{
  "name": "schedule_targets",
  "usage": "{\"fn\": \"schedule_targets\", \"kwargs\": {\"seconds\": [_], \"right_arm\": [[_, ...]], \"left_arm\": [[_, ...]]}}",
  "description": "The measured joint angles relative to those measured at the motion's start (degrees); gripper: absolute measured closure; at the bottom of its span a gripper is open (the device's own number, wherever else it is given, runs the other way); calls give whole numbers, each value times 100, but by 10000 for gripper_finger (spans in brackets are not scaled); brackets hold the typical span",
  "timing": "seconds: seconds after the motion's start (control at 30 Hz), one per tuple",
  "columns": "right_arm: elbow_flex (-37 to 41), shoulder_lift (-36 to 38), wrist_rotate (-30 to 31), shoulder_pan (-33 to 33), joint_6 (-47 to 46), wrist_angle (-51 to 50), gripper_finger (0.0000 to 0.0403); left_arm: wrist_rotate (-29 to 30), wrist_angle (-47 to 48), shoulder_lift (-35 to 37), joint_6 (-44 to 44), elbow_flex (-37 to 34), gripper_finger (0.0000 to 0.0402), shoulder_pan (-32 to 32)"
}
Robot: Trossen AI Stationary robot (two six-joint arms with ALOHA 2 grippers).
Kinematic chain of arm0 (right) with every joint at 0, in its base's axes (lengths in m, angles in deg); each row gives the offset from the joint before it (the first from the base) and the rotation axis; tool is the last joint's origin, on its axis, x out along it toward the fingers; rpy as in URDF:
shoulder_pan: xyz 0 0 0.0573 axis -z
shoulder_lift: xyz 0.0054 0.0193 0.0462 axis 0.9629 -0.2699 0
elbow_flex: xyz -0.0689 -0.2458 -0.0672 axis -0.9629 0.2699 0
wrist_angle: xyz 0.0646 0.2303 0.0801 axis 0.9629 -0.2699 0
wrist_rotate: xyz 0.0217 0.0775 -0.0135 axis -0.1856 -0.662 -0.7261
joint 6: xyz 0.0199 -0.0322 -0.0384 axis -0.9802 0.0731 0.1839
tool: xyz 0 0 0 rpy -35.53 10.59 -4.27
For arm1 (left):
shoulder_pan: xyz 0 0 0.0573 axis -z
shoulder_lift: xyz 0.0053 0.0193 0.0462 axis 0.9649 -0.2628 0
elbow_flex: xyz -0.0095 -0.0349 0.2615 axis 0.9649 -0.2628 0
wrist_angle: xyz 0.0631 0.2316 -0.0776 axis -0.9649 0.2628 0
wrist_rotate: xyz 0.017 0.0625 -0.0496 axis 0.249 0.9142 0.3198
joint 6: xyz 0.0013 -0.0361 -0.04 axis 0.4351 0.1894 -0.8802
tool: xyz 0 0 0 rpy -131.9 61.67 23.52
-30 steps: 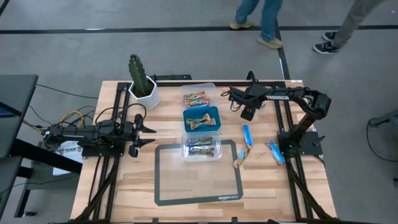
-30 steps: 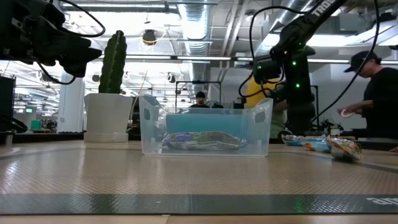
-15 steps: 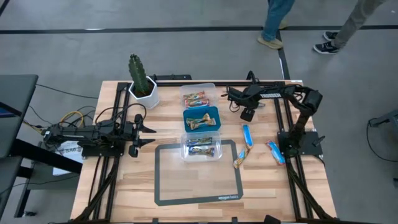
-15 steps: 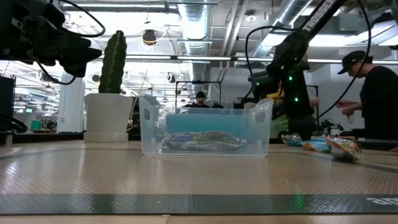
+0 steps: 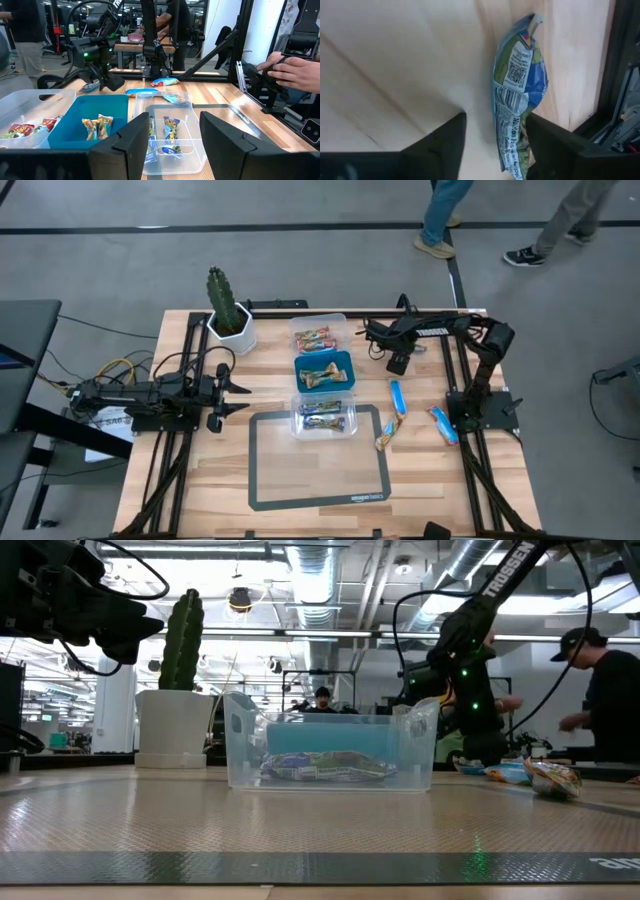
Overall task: Pick and place Granola Bars by type
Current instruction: Put the blue granola bar into the bottom transparent bin
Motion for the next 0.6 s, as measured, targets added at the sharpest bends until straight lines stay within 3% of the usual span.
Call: {"fn": "schedule_targets", "kwargs": {"seconds": [0.3, 0.6], "right_arm": [[11, -24, 2, 15, -22, 137, 325], [11, -24, 4, -212, -68, 135, 369]], "left_arm": [[0, 0, 1, 0, 0, 233, -1], [0, 0, 1, 0, 0, 233, -1]]}}
